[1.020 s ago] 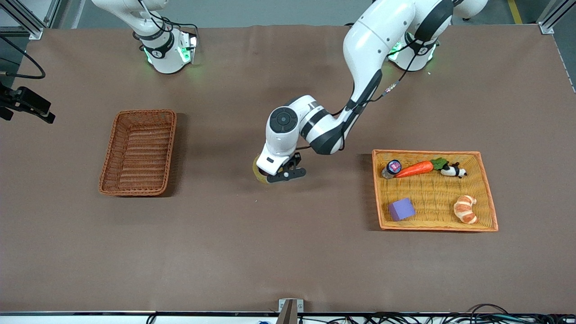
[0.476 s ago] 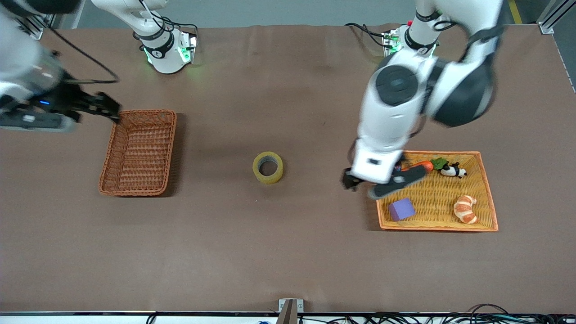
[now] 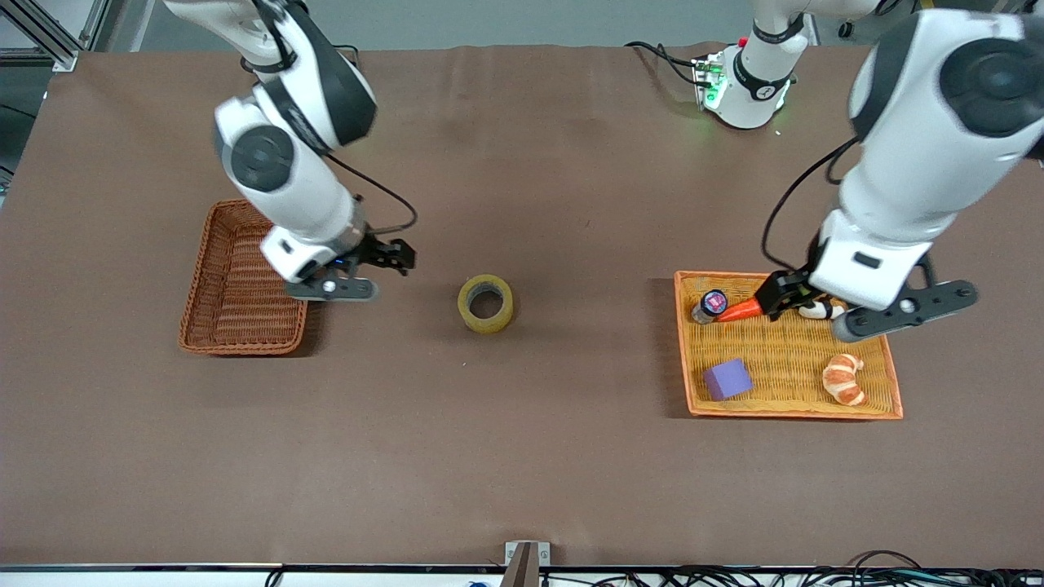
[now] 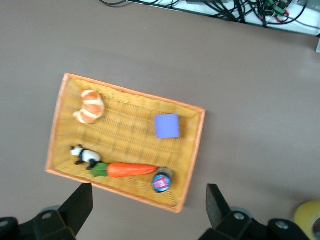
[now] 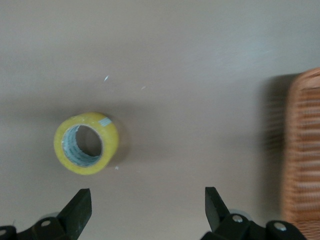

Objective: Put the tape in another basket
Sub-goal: 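Lower the right gripper onto the tape roll while the left gripper withdraws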

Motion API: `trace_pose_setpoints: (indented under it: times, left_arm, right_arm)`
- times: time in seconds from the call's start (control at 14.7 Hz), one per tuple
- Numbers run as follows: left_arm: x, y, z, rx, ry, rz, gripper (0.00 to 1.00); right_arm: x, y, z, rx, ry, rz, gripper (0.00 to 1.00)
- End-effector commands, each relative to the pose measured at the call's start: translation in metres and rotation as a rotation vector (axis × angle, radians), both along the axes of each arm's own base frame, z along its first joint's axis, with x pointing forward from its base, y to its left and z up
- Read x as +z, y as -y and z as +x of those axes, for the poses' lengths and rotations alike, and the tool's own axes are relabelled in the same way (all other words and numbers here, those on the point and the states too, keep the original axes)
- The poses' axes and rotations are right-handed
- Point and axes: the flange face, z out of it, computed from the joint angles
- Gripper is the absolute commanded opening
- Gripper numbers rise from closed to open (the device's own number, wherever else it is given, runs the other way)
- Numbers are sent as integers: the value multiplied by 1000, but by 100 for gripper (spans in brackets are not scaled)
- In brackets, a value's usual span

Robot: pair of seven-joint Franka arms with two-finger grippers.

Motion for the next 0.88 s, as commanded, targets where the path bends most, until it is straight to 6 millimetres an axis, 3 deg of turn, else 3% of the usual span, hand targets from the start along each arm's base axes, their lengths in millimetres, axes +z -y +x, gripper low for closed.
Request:
trace_pose_setpoints:
  times: [0.0, 0.07, 0.2, 0.34, 0.41, 0.61, 0.68, 0.75, 0.82]
  left_arm:
    - [21, -40, -36, -55, -30, -29, 100]
    - [27, -55, -46, -59, -34, -44, 100]
    - [36, -96, -57, -91, -40, -76, 100]
    - [41, -118, -68, -151, -45, -70, 100]
    - [44, -132, -75, -138, -42, -78, 100]
    - [48, -137, -90, -134, -42, -95, 100]
    - [50, -138, -92, -135, -49, -95, 100]
    - [50, -139, -93, -144, -54, -94, 100]
    - [49, -139, -93, -156, -58, -93, 100]
  right_arm:
    - [-52, -42, -4, -35, 8, 48, 100]
    - [-71, -61, -10, -47, 29, 51, 100]
    - [-119, -77, -14, -63, 83, 1, 100]
    - [-154, -98, -30, -68, 120, -48, 100]
    - [-162, -99, -33, -48, 128, -65, 100]
    - [-181, -108, -44, 14, 137, -92, 97]
    - [-187, -108, -45, 46, 155, -105, 86]
    - [-192, -108, -46, 67, 163, -114, 54]
    - [-194, -109, -45, 56, 162, -114, 31]
